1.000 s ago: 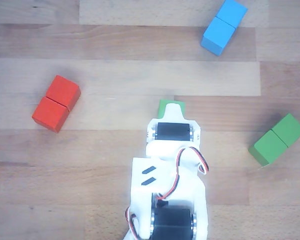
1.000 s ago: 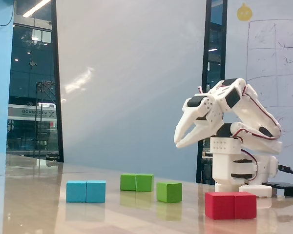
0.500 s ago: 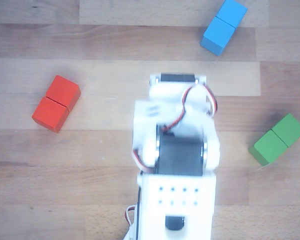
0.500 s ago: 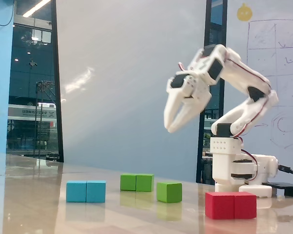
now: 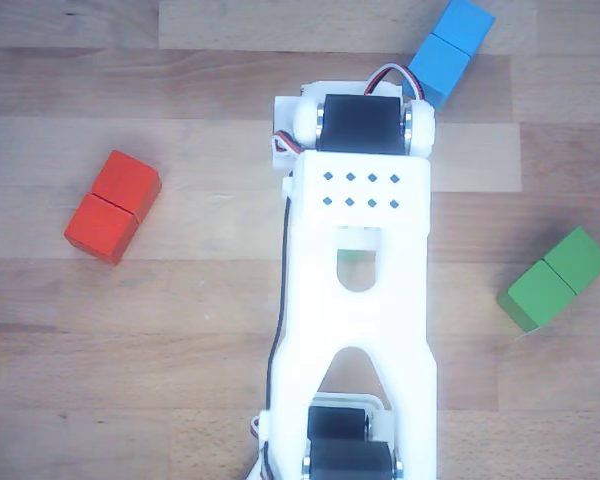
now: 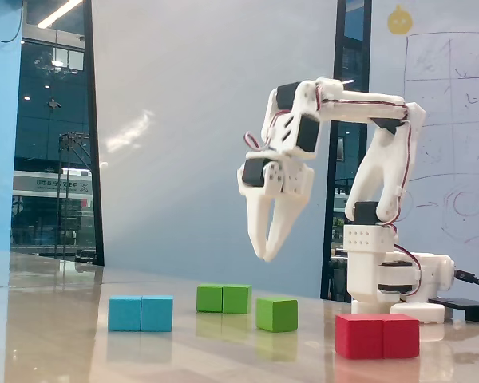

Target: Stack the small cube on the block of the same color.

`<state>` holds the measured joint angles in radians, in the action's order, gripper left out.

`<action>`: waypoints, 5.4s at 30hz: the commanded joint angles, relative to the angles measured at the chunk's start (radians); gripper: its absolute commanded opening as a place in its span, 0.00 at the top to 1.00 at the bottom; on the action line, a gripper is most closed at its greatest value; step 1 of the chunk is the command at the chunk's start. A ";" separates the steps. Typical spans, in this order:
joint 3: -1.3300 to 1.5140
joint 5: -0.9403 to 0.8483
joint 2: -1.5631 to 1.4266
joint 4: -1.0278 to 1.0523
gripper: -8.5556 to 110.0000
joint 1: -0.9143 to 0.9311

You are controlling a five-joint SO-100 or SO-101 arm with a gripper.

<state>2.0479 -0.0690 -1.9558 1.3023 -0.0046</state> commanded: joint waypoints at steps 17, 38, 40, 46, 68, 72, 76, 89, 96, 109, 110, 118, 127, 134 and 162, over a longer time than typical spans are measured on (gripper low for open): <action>-0.095 0.005 0.184 0.011 0.92 0.005; -0.075 0.005 0.186 0.198 0.67 0.003; -0.075 0.005 0.186 0.198 0.66 0.003; -0.074 0.005 0.230 0.184 0.65 0.003; -0.089 0.006 0.399 0.061 0.71 0.005; -0.089 0.006 0.399 0.061 0.80 0.005; -0.089 0.006 0.397 0.061 0.87 0.005; -0.210 0.006 0.380 0.083 0.89 0.005; -0.456 -0.005 0.380 0.212 0.89 0.064; -0.698 -0.008 0.396 0.302 0.89 0.486; -0.698 -0.008 0.397 0.301 0.89 0.520; -0.696 -0.009 0.460 0.301 0.89 0.709; -0.695 -0.008 0.531 0.305 0.89 0.781; -0.695 -0.006 0.578 0.319 0.89 0.784; -0.692 -0.008 0.669 0.322 0.74 0.772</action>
<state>1.4358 -0.0675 -1.2763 1.6076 0.7716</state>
